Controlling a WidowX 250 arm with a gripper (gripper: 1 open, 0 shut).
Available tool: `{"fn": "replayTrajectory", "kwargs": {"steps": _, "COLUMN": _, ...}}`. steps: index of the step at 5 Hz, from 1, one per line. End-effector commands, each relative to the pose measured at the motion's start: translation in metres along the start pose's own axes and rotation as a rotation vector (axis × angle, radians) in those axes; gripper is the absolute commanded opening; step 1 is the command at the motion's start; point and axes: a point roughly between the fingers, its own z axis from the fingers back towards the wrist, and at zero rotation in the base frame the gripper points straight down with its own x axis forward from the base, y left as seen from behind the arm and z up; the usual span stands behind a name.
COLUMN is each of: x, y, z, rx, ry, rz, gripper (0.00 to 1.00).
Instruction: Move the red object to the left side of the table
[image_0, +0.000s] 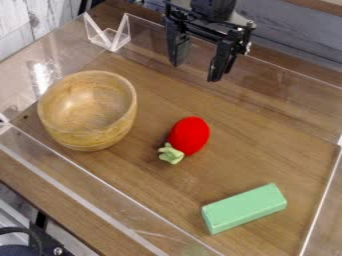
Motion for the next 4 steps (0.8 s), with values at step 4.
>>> {"fn": "replayTrajectory", "kwargs": {"steps": 4, "x": -0.031, "y": -0.025, "z": -0.062, "rx": -0.024, "ry": 0.0, "rz": -0.073, "gripper": 1.0}}
